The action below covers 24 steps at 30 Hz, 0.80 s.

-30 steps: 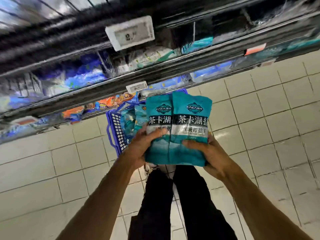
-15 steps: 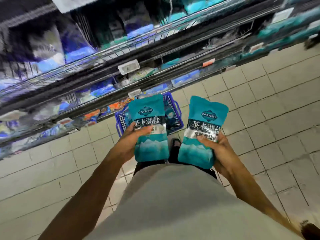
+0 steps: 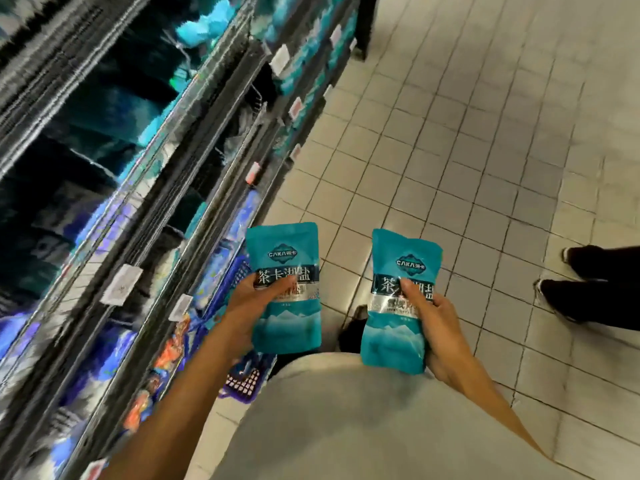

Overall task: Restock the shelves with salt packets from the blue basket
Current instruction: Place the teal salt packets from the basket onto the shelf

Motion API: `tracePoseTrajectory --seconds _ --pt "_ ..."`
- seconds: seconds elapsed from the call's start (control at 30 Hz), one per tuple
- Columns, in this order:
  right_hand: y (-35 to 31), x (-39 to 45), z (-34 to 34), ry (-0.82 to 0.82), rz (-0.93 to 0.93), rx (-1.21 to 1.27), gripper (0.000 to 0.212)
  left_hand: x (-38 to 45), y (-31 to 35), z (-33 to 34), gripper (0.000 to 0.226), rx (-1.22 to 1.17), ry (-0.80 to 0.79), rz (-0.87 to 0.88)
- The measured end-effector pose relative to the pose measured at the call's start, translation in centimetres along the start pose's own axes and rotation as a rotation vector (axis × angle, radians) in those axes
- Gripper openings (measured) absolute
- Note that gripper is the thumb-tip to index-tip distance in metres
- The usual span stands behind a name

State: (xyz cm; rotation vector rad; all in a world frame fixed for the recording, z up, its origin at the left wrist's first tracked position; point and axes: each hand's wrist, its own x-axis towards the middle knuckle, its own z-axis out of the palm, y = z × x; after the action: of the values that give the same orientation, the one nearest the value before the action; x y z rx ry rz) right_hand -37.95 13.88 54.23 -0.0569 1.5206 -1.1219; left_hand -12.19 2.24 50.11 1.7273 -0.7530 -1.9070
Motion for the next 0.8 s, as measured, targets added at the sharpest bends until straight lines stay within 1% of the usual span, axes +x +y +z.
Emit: tracePoseTrajectory --seconds 0.1,0.27,0.3,0.37,0.43,0.47,0.6,0.63,0.73,0.8 --pt "-1.0 0.0 -2.7 0.103 -0.037 0.110 0.048 1.2 1.4 3.9 0.032 0.107 -0.062 0.009" --pt "-4.2 2.4 -7.4 0.235 -0.097 0.135 0.053 4.3 3.8 11.8 0.033 0.228 -0.123 0.009" --pt "-5.1 3.1 -8.5 0.255 -0.112 0.142 0.052 4.8 4.2 13.7 0.033 0.237 -0.129 0.016" --pt "-6.9 4.6 -10.5 0.288 -0.136 0.136 0.040 5.9 4.9 17.5 0.035 0.223 -0.149 0.020" --pt "-8.5 6.2 -12.3 0.302 -0.141 0.128 0.028 6.7 5.5 20.9 0.044 0.216 -0.182 0.016" --pt "-9.3 6.9 -13.0 0.303 -0.142 0.124 0.026 7.2 5.8 22.4 0.048 0.225 -0.198 0.010" --pt "-12.8 10.2 -14.7 0.297 -0.136 0.099 0.028 9.6 8.0 26.7 0.061 0.226 -0.203 -0.008" --pt "-13.8 11.2 -14.8 0.295 -0.133 0.095 0.027 10.6 8.8 27.5 0.060 0.222 -0.194 -0.015" --pt "-16.9 14.9 -14.9 0.284 -0.131 0.084 0.024 14.0 11.5 29.4 0.049 0.214 -0.161 -0.037" --pt "-19.4 17.7 -14.8 0.281 -0.133 0.076 0.024 16.6 13.7 30.6 0.047 0.198 -0.176 -0.042"
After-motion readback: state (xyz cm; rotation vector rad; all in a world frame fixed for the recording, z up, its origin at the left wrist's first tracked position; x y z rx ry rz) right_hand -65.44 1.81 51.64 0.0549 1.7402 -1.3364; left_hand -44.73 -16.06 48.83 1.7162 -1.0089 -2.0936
